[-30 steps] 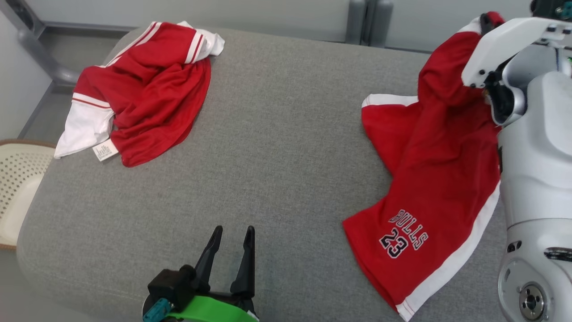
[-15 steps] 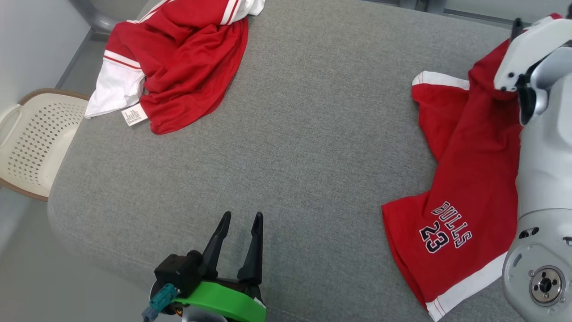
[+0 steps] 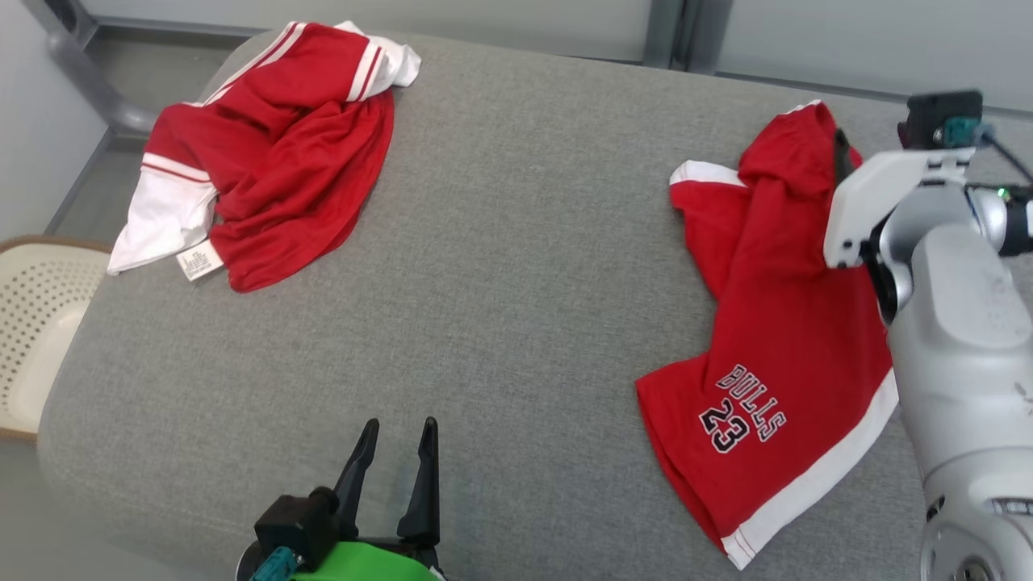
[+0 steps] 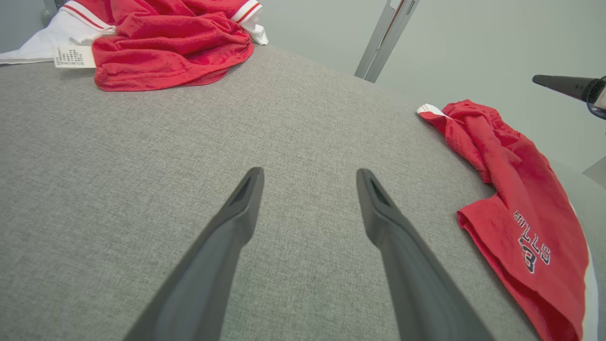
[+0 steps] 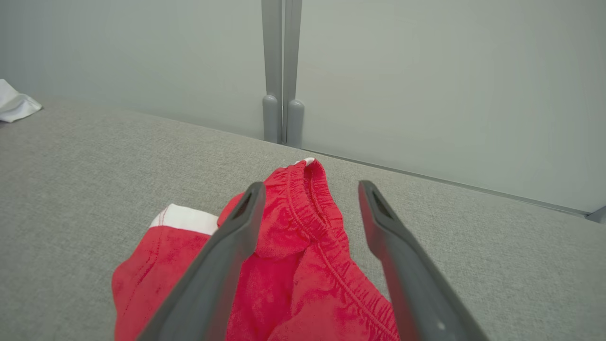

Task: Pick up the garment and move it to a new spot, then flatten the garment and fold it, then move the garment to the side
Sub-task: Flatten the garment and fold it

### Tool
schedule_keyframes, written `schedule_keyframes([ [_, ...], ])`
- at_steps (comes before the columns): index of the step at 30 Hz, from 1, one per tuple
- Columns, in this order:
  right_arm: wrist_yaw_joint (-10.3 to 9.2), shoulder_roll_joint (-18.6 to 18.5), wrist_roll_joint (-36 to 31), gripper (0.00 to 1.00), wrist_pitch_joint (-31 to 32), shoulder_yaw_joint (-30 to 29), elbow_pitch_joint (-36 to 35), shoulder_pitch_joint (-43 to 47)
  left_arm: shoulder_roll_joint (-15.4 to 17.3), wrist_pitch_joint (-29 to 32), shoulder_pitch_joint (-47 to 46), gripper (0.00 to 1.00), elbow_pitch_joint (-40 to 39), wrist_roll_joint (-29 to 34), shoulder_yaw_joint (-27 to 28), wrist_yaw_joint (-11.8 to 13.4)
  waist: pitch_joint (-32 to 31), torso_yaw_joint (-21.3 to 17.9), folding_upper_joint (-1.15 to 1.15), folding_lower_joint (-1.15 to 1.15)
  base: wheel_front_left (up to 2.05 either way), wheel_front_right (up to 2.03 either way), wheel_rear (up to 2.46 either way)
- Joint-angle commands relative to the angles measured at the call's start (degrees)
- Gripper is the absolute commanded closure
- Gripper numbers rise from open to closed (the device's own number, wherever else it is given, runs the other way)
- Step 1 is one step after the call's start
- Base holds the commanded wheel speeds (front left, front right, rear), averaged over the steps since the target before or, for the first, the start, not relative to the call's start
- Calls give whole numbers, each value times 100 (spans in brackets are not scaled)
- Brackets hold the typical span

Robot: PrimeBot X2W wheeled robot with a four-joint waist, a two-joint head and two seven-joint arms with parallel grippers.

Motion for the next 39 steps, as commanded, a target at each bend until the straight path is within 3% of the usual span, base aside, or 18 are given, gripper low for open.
schedule_keyframes([
  [1, -9, -90, 161, 0, -246, 194, 1, 296, 18, -1, 117, 0, -13, 74, 46, 1, -464, -453, 0, 0, 0, 0, 0],
  [8, -9, -587, 993, 0, -1545, 1061, -647, 1811, 20, -1, 542, 0, -141, 320, 300, 46, -948, -896, 0, 0, 0, 0, 0],
  [13, -9, -710, 1340, 0, -1645, 1170, -1710, 2994, 19, -1, 790, 0, -193, 449, 449, -1, -1087, -1219, 0, 0, 0, 0, 0],
  [18, -9, -588, 1627, 0, -1649, 1051, -2530, 4005, 19, -1, 854, 0, -175, 520, 484, -71, -1107, -1452, 0, 0, 0, 0, 0],
  [24, -9, -381, 1853, 0, -1649, 1211, -2801, 4542, 19, -1, 767, 0, -155, 503, 407, -82, -1128, -1585, 0, 0, 0, 0, 0],
  [32, -9, -386, 1994, 0, -1649, 1616, -3392, 4905, 19, -1, 532, 0, 45, 478, 107, -214, -1139, -1804, 0, 0, 0, 0, 0],
  [39, -9, -316, 1841, 0, -1650, 1465, -4354, 5142, 21, 60, -239, 0, 758, 445, -554, -365, -1006, -2015, 0, 0, 0, 0, 0],
])
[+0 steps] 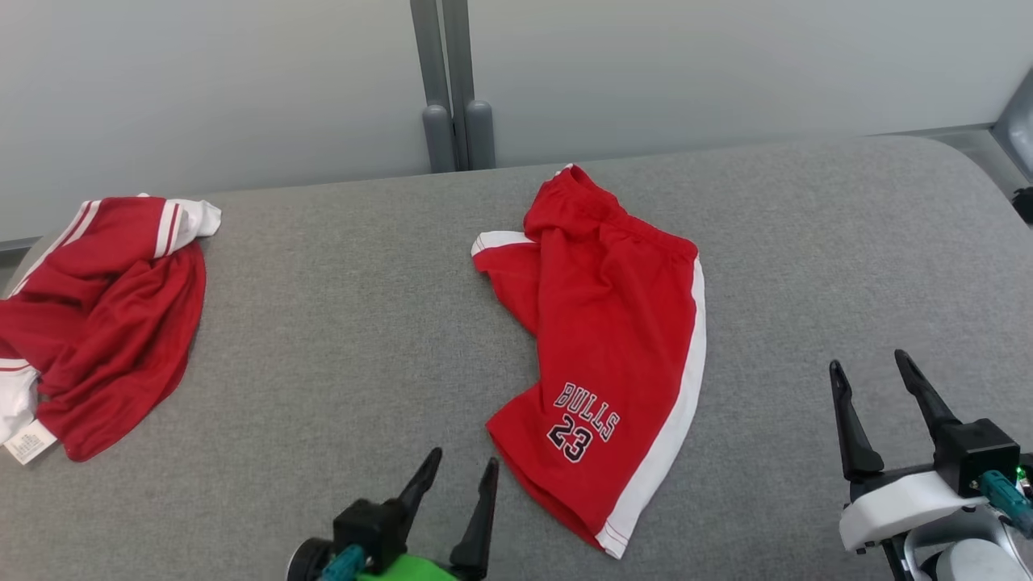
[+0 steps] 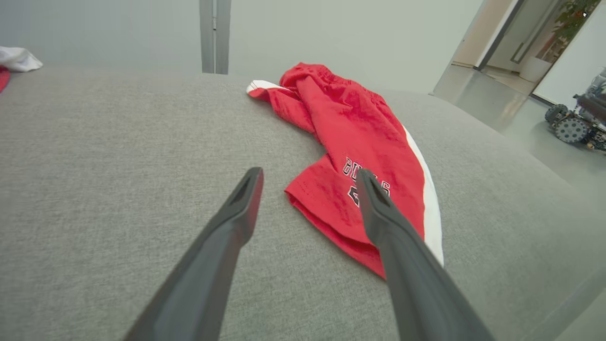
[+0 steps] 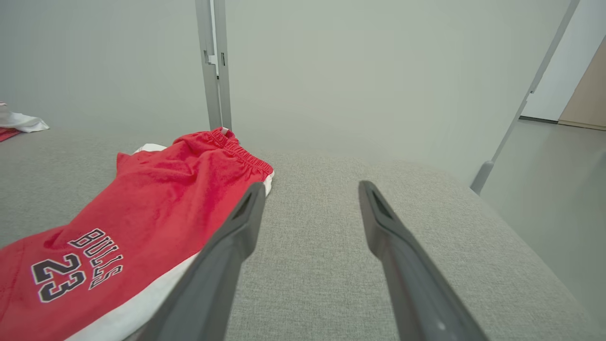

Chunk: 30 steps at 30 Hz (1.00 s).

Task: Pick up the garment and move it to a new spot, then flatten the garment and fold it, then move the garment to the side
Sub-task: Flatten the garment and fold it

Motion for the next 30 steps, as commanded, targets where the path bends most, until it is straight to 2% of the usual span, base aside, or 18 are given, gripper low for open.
schedule_keyframes([
  [1, -9, 34, -60, 0, -18, -40, -159, 97, 21, 42, -292, 0, 148, -82, -104, -50, 117, -96, 0, 0, 0, 0, 0],
  [4, -9, 112, -107, 0, -19, -10, -497, 115, 25, 328, -919, 0, 672, -85, -406, -91, 372, -240, 0, 0, 0, 0, 0],
  [10, -9, 243, -158, 0, -19, 97, -601, 60, 26, 680, -1893, 0, 1640, -300, -689, -64, 686, -516, 0, 0, 0, 0, 0],
  [17, -9, 382, -113, 0, -20, 84, -612, 53, 25, 1182, -2403, 0, 2578, -753, -859, -150, 743, -703, 0, 0, 0, 0, 0],
  [18, -9, 393, -110, 0, -20, 78, -601, 73, 26, 1199, -2443, 33, 2673, -794, -880, -167, 735, -713, 0, 0, 0, 0, 0],
  [19, -9, 405, -109, 0, -20, 75, -594, 86, 26, 1180, -2468, 60, 2742, -823, -896, -179, 726, -719, 0, 0, 0, 0, 0],
  [20, -9, 420, -96, 0, -20, 77, -577, 103, 26, 1174, -2480, 100, 2832, -878, -935, -202, 715, -728, 0, 0, 0, 0, 0],
  [27, -9, 488, -35, 0, -20, 47, -528, 146, 25, 1127, -2547, 100, 3064, -1204, -1132, -332, 667, -716, 0, 0, 0, 0, 0],
  [28, -9, 494, -38, 0, -20, 26, -540, 151, 33, 1041, -2616, 100, 3081, -1260, -1038, -260, 672, -704, 0, 0, 0, 0, 0],
  [30, -9, 503, -46, 0, -20, -23, -567, 164, 254, 880, -2809, 100, 3151, -1181, -917, -57, 701, -671, 0, 0, 0, 0, 0],
])
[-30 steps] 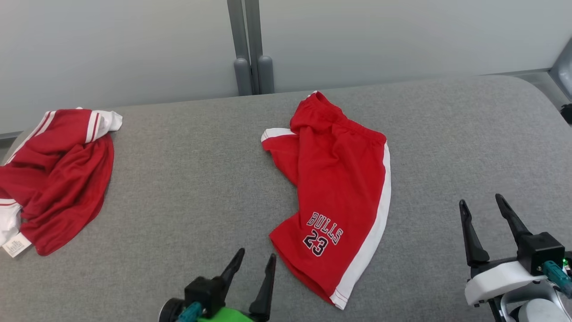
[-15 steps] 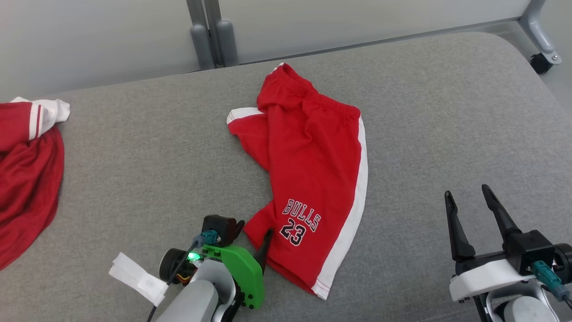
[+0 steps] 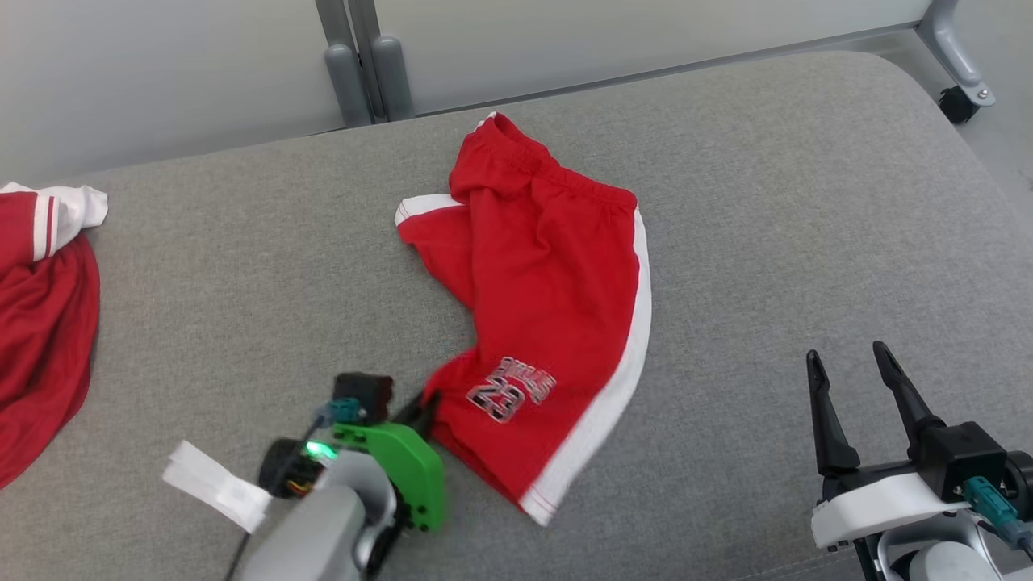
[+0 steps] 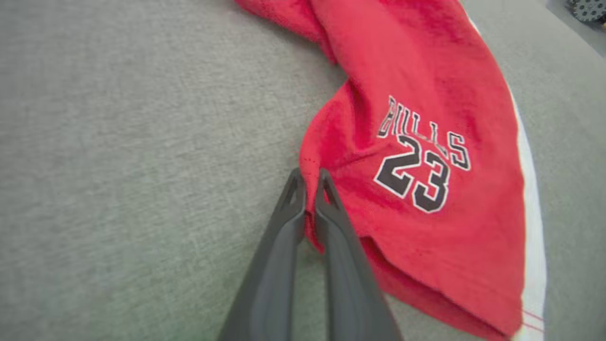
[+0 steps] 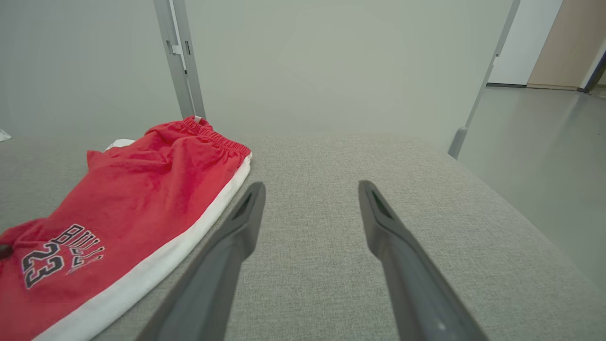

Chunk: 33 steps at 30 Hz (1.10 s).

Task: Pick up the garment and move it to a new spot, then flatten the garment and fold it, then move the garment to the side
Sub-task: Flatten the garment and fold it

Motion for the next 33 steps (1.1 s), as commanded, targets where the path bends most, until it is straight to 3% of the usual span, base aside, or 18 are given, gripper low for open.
schedule_keyframes([
  [1, -9, 17, 11, 0, -20, -42, -18, 54, 319, -111, -290, 100, 83, 113, 87, 196, 53, 48, 0, 0, 0, 0, 0],
  [5, -9, 25, 6, 0, -20, -25, 55, 60, 659, -163, -596, 100, 352, 182, 236, 429, 139, 106, 0, 0, 0, 0, 0],
  [10, -9, 30, -32, 0, -20, 18, 162, 7, 1038, -228, -917, 100, 813, 164, 369, 496, 181, 131, 0, 0, 0, 0, 0],
  [12, -9, 25, -12, 0, -20, -20, 239, -11, 1138, -549, -1062, 100, 908, 304, 319, 478, 168, 155, 0, 0, 0, 0, 0],
  [13, -9, 23, -6, 0, -20, -32, 266, -20, 1134, -624, -1061, 64, 959, 329, 298, 450, 150, 169, 0, 0, 0, 0, 0],
  [14, -9, 7, -27, 0, -20, -36, 308, -33, 1089, -687, -998, 41, 1037, 314, 281, 374, 116, 184, 0, 0, 0, 0, 0],
  [15, -9, -8, -44, 0, -20, -41, 340, -39, 1059, -750, -960, 0, 1079, 283, 289, 315, 79, 200, 0, 0, 0, 0, 0],
  [18, -9, -17, -61, 0, -20, -69, 377, -22, 1019, -910, -842, 0, 1065, 165, 434, 306, -44, 260, 0, 0, 0, 0, 0],
  [20, -9, -35, -79, 0, -20, -61, 362, 52, 1003, -985, -662, 0, 834, 121, 625, 462, -171, 330, 0, 0, 0, 0, 0],
  [27, -9, -117, -83, 0, -20, -168, 252, 298, 909, -980, 1012, 0, -1671, 741, 1484, 1122, -627, 660, 0, 0, 0, 0, 0],
  [33, -9, -152, -33, 0, -20, -279, 252, 406, 599, -981, 2536, 0, -3323, 1263, 1999, 1332, -794, 938, 0, 0, 0, 0, 0],
])
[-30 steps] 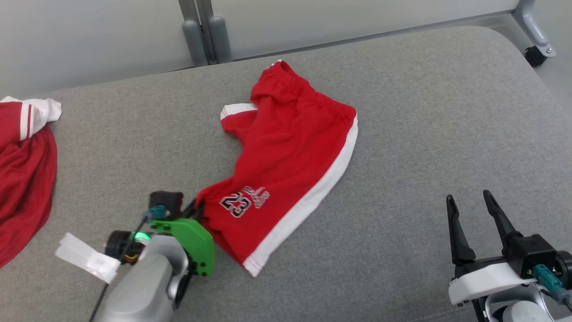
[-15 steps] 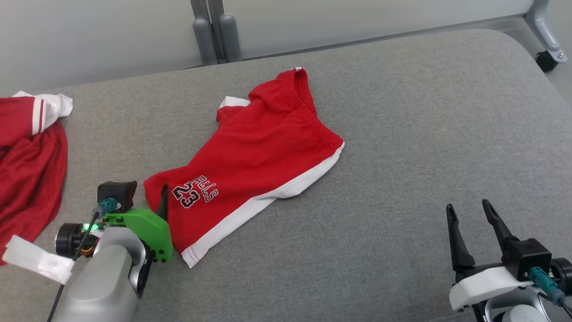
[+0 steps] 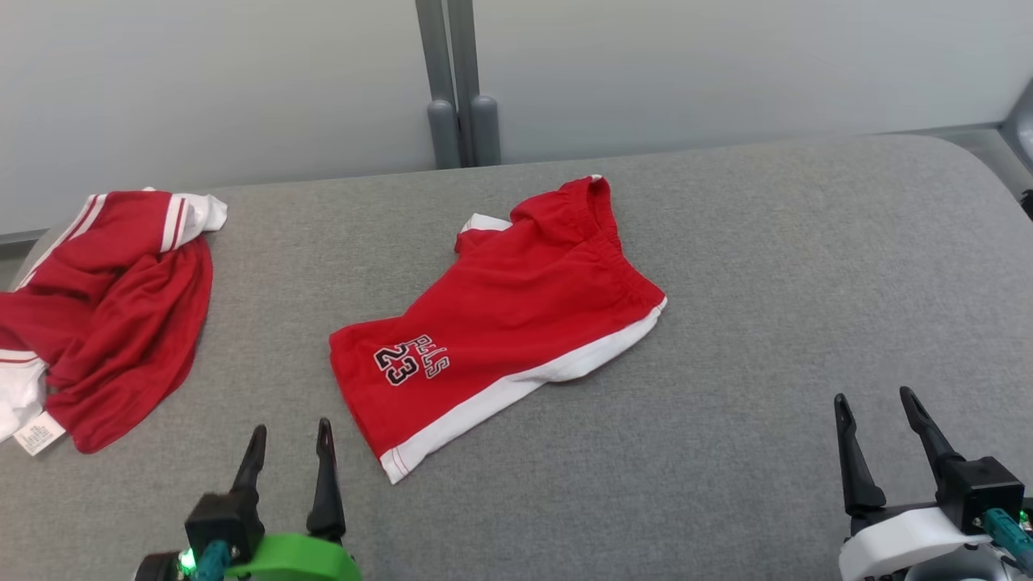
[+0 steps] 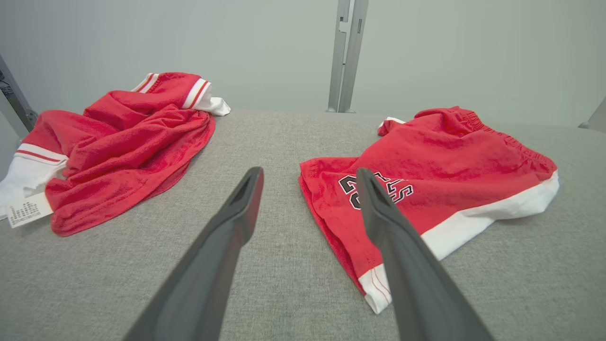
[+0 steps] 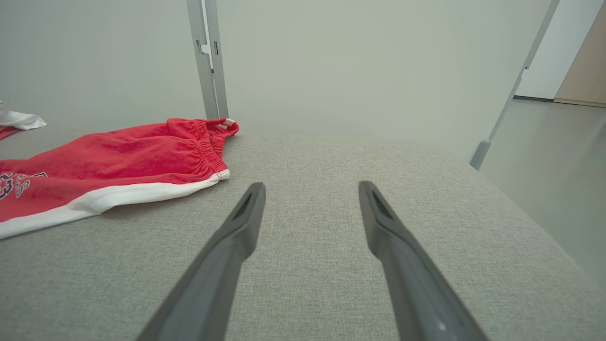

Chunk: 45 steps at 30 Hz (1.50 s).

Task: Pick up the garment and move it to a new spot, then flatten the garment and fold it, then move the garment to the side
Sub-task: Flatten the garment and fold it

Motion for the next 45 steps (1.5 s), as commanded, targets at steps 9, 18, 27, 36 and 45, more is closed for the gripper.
schedule_keyframes([
  [9, -9, 18, -12, 0, -20, -220, 253, 235, -357, 0, 1182, 0, -562, 551, 558, -549, -281, 536, 0, 0, 0, 0, 0],
  [18, -9, 97, 110, 0, -19, -235, 665, 103, -603, 0, 1236, 0, -413, 753, 860, -980, -235, 550, 0, 0, 0, 0, 0],
  [27, -6, -275, 502, 0, 1034, 709, 1568, -1835, -667, 820, 81, 0, 110, 173, 51, -1331, 746, 740, 0, 0, 0, 0, 0],
  [36, -9, -726, 425, 0, 2764, 1205, 2506, -3581, -671, 1951, -1108, 0, 413, -576, -900, -1083, 1588, 1206, 0, 0, 0, 0, 0],
  [45, -9, -749, 739, 0, 2714, 1512, 3003, -3828, -669, 1726, -1296, 0, 807, -859, -1236, -827, 1650, 1311, 0, 0, 0, 0, 0],
])
